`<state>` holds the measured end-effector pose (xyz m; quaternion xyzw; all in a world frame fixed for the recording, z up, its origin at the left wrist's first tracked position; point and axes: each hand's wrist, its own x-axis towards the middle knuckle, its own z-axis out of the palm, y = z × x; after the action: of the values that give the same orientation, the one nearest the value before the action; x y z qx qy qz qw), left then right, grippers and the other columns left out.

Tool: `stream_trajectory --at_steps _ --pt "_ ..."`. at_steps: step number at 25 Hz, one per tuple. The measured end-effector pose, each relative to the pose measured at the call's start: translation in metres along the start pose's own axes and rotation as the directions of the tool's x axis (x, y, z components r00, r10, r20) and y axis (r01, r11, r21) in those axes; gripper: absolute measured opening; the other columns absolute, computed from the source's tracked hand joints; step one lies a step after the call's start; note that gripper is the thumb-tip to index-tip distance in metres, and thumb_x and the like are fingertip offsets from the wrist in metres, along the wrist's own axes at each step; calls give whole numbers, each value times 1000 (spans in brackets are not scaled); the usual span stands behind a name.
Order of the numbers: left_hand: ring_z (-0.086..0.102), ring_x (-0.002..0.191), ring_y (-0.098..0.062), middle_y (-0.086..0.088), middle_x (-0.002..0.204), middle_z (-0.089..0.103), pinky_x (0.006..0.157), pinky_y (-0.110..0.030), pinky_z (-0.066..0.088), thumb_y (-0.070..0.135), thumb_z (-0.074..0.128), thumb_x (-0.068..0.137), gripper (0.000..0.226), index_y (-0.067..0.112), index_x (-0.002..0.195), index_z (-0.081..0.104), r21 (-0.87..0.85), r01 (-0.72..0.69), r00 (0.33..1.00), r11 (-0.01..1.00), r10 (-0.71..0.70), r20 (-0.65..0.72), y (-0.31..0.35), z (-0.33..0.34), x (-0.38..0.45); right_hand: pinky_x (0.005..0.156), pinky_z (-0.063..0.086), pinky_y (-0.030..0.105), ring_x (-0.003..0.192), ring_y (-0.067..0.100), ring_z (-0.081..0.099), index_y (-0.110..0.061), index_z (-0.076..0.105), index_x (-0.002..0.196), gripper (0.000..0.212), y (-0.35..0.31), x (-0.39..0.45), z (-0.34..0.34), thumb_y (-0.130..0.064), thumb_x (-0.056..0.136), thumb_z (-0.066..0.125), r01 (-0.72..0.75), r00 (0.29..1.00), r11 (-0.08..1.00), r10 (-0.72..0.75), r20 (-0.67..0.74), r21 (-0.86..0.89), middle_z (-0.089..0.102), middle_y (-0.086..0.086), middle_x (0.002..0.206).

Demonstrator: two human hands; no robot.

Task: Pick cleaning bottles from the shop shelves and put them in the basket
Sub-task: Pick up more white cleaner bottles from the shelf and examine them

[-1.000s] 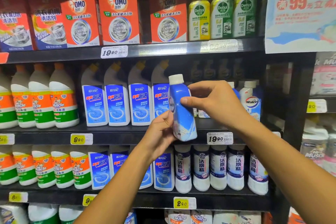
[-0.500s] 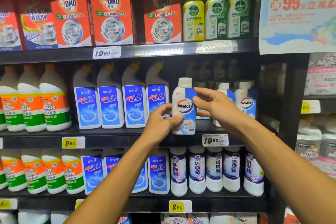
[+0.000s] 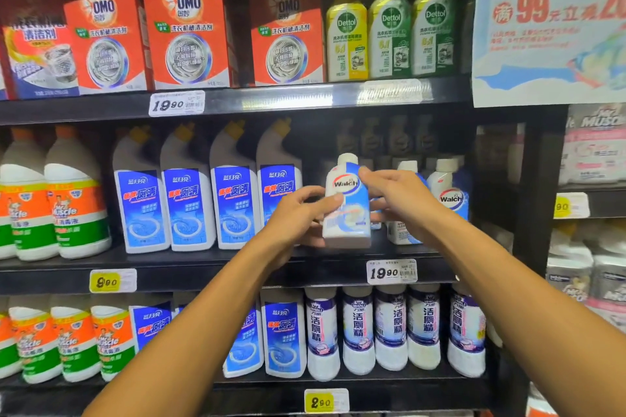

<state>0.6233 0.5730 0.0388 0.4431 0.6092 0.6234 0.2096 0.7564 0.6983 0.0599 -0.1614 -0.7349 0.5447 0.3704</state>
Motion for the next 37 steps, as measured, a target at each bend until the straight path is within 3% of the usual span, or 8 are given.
stream_trajectory --at_steps 4,10,13,18,25,28,31,37 --pt "63 49 -12 3 62 68 45 -20 49 43 68 87 28 17 99 68 -8 11 999 1000 -11 38 27 5 1 44 50 18 52 9 69 -6 71 93 32 -16 0 -3 -36 98 60 -101 995 983 103 -4 154 75 2 67" --pt "64 52 -14 -7 73 68 47 -21 51 48 68 87 53 5 116 67 36 1 1000 999 -2 18 48 6 0 45 52 21 55 10 70 -4 69 92 32 -32 -1 -5 -35 96 63 -88 996 972 92 -6 217 74 1 63" --pt "71 66 -12 -4 89 74 54 -24 55 33 67 92 30 20 119 64 38 -92 993 995 89 73 38 2 -3 51 56 24 65 14 74 -9 70 103 30 -30 -6 -9 -37 96 62 -28 1000 991 28 6 133 75 1 70" --pt "70 85 -5 1 98 70 66 -16 55 12 63 95 40 41 119 52 113 -290 957 950 287 44 10 5 -10 55 55 19 74 9 75 -14 62 112 13 -17 -15 -4 -16 100 58 182 983 983 -181 -33 28 77 -4 84" --pt "63 107 -10 -2 123 59 90 -28 52 40 80 67 63 29 123 52 237 -351 933 906 359 10 -12 38 -26 73 60 38 85 17 71 -14 68 105 15 -16 -18 9 -24 94 67 224 956 968 -241 -168 -113 74 3 90" --pt "69 94 -4 -11 123 66 80 -23 56 13 81 75 51 16 121 59 -107 -234 972 966 234 -10 -15 22 -25 59 57 25 77 9 71 -18 69 105 17 -22 -26 4 -23 102 53 204 979 978 -205 -19 -34 76 -5 87" --pt "72 97 -24 -18 116 70 83 -38 60 18 92 54 73 2 120 66 -610 16 966 792 144 213 -24 1 -30 74 59 27 94 10 72 -24 68 106 20 -25 -29 -4 -14 102 52 258 966 966 -259 -20 -31 77 -3 99" --pt "60 120 -36 -19 132 61 105 -52 41 22 94 56 73 7 123 68 -731 147 885 667 240 398 -37 -6 -33 78 59 21 94 4 70 -17 70 110 22 -29 -40 9 -16 88 74 365 930 927 -367 -5 -88 74 -5 105"
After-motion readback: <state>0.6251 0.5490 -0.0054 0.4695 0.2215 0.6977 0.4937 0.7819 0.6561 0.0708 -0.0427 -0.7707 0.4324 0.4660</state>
